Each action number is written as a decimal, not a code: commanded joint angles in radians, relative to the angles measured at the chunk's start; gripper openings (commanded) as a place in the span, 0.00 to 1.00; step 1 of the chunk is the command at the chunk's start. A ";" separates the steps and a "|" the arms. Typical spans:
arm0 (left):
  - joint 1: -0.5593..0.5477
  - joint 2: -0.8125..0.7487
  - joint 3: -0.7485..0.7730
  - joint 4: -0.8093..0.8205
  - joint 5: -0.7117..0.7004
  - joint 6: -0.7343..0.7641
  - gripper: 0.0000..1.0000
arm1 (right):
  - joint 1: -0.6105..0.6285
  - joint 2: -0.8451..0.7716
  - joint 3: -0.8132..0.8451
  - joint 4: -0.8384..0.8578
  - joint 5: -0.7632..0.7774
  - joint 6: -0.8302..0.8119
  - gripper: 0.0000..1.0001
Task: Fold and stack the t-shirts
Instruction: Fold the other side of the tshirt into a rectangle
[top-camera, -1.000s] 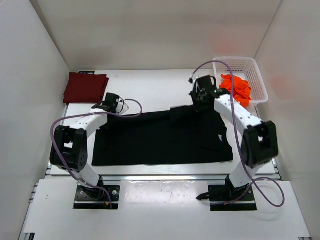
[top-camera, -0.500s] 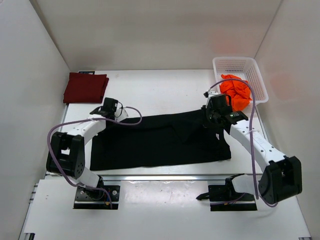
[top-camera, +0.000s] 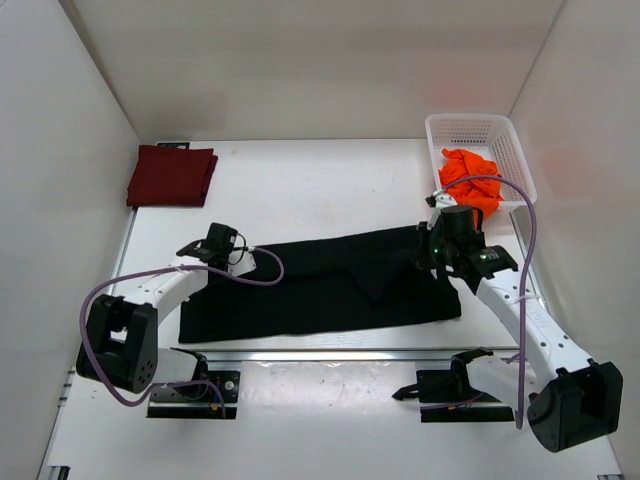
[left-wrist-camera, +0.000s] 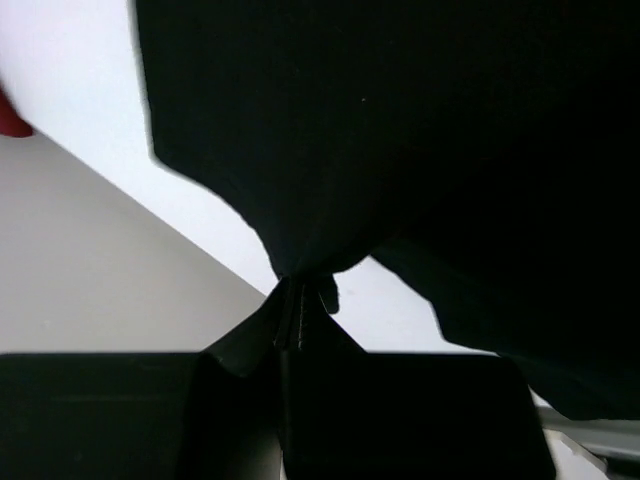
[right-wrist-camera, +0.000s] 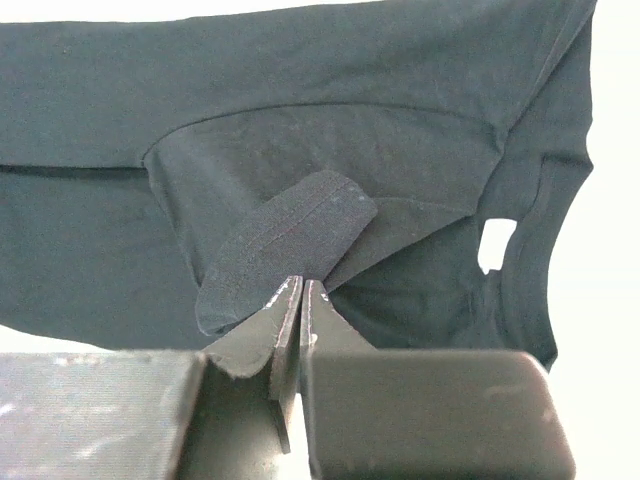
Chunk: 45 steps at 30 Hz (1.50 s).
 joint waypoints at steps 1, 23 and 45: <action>0.002 -0.021 -0.005 -0.022 -0.020 -0.015 0.00 | 0.008 -0.029 -0.040 0.004 -0.025 0.034 0.00; -0.035 -0.105 -0.072 -0.073 -0.030 -0.042 0.41 | -0.024 -0.144 -0.161 -0.044 -0.041 0.125 0.37; -0.352 -0.077 0.408 -0.189 0.227 -0.371 0.81 | 0.002 0.092 0.000 0.087 -0.022 0.159 0.51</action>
